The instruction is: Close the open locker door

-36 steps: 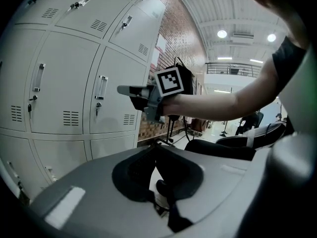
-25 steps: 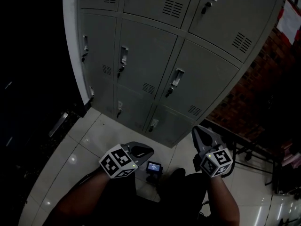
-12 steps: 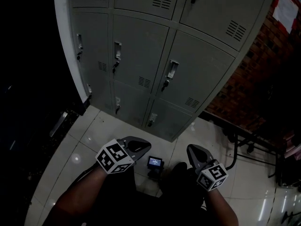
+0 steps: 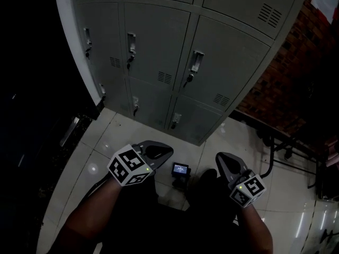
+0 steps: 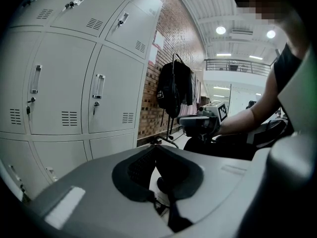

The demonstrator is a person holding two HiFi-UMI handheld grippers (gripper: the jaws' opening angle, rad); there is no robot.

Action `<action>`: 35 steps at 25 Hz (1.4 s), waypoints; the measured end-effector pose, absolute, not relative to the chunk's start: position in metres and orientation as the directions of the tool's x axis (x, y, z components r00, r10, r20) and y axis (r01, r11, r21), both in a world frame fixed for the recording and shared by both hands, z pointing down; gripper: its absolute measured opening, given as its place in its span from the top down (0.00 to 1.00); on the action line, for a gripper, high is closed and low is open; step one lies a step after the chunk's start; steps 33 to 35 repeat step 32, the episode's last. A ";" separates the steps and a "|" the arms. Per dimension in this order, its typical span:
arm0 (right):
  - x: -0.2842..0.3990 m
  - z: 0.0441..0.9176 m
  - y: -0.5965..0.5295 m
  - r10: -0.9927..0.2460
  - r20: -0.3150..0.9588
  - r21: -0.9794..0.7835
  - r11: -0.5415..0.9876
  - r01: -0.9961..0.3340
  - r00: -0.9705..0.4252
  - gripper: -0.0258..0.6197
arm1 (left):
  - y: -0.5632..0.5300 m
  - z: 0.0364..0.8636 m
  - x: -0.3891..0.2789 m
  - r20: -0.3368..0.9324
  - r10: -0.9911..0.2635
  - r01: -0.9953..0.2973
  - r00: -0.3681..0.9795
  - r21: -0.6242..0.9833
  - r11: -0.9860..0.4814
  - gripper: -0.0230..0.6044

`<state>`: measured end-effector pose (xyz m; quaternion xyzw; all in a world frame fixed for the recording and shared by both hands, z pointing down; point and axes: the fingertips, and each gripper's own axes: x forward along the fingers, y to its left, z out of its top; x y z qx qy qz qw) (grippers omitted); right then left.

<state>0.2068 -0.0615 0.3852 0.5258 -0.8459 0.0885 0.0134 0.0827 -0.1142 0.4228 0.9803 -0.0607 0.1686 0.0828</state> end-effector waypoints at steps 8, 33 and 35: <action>0.208 0.396 -0.065 -0.878 0.164 -0.109 0.438 -0.892 -0.450 0.96 | -0.115 0.422 0.082 0.343 -0.096 -0.151 0.934 0.137 -0.979 0.94; 0.206 0.397 -0.062 -0.860 0.159 -0.147 0.465 -0.873 -0.485 0.96 | -0.113 0.425 0.082 0.360 -0.097 -0.152 0.928 0.127 -0.980 0.94; 0.206 0.397 -0.062 -0.860 0.159 -0.147 0.465 -0.873 -0.485 0.96 | -0.113 0.425 0.082 0.360 -0.097 -0.152 0.928 0.127 -0.980 0.94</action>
